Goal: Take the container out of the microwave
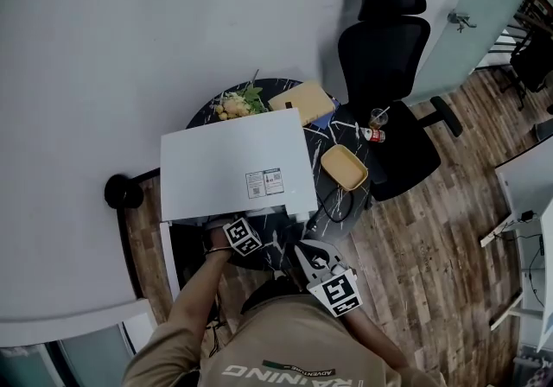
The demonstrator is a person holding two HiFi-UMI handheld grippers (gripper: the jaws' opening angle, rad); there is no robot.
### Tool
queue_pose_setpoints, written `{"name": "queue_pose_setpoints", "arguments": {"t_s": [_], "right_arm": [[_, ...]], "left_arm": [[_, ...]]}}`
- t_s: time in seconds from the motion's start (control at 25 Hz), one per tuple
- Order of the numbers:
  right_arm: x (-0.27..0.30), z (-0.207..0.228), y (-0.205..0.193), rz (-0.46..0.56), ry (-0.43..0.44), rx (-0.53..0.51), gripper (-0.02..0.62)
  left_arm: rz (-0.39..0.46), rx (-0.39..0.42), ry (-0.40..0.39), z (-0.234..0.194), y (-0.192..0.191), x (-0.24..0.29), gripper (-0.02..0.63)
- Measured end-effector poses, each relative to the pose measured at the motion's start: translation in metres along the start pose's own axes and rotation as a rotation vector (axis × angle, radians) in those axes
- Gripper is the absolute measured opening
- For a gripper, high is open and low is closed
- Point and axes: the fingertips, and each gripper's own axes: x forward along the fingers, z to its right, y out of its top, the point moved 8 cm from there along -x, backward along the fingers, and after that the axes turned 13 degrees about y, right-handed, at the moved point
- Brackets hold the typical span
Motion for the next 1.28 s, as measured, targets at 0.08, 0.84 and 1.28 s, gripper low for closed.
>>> {"name": "queue_pose_setpoints", "arguments": {"t_s": [0.08, 0.84, 1.28], "right_arm": [[0.0, 0.0, -0.001, 0.002, 0.01, -0.002, 0.009], [-0.015, -0.01, -0.011, 0.028, 0.161, -0.034, 0.009], [-0.025, -0.01, -0.023, 0.038, 0.244, -0.088, 0.009]], "left_arm": [[0.003, -0.01, 0.002, -0.002, 0.002, -0.009, 0.011], [-0.058, -0.171, -0.094, 0.066, 0.012, -0.125, 0.011], [-0.092, -0.328, -0.133, 0.106, 0.035, -0.195, 0.011]]}}
